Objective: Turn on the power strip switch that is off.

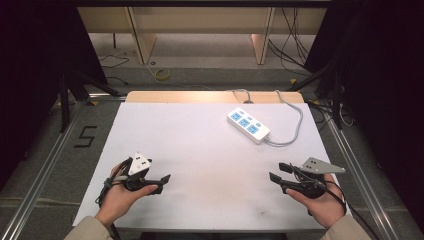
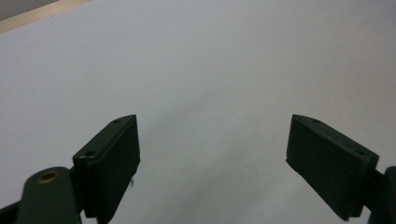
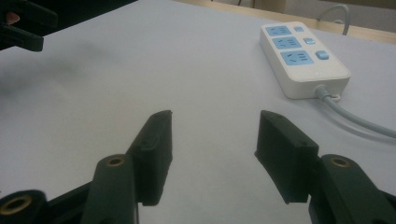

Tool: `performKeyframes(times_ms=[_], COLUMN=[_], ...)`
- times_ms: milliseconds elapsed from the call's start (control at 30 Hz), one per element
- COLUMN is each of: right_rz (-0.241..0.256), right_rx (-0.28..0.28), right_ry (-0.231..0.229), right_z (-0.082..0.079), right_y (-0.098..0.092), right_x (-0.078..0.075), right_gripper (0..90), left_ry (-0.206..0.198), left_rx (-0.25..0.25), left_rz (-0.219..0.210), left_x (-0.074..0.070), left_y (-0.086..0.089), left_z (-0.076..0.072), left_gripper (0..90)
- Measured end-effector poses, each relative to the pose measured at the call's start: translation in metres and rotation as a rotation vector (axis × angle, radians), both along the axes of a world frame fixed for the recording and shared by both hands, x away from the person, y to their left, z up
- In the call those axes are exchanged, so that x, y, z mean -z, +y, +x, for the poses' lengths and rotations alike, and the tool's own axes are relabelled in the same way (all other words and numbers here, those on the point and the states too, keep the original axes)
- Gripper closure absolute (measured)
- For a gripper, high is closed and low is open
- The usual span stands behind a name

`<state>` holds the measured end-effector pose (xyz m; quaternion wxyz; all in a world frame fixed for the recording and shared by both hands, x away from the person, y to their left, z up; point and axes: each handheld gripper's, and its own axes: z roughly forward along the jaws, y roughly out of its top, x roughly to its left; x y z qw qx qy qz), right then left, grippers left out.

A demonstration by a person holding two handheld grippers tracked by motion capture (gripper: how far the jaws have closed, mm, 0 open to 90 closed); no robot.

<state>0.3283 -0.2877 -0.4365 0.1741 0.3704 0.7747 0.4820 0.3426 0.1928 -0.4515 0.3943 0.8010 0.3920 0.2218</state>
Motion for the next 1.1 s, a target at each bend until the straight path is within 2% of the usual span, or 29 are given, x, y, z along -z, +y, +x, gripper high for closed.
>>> performKeyframes(times_ms=[100,233,333,467,667,1100], right_rz=[-0.006,-0.017,-0.031,-0.056,-0.069,-0.071], right_rx=[0.002,0.013,0.037,0.071,0.091,0.101], right_ry=[0.004,0.019,0.026,0.038,0.060,0.068], right_z=[0.000,0.000,-0.002,-0.001,0.001,0.009], right_y=[0.000,0.000,-0.001,-0.002,-0.004,-0.002], right_x=[0.000,-0.001,-0.005,-0.009,-0.010,-0.014], right_gripper=[47.3,63.0,77.9,90.0,90.0,90.0], left_ry=[0.001,0.000,0.002,0.003,0.005,0.007], left_rx=[0.000,0.001,-0.002,-0.005,-0.005,-0.011], left_rz=[0.002,0.000,0.001,0.001,0.003,0.004], left_x=[0.000,0.000,0.000,0.000,0.000,0.000], left_y=[0.000,0.000,0.000,0.000,0.000,0.000], left_z=[0.000,0.000,0.000,0.000,0.000,0.000], left_gripper=[17.0,17.2,17.5,17.8,18.1,18.5])
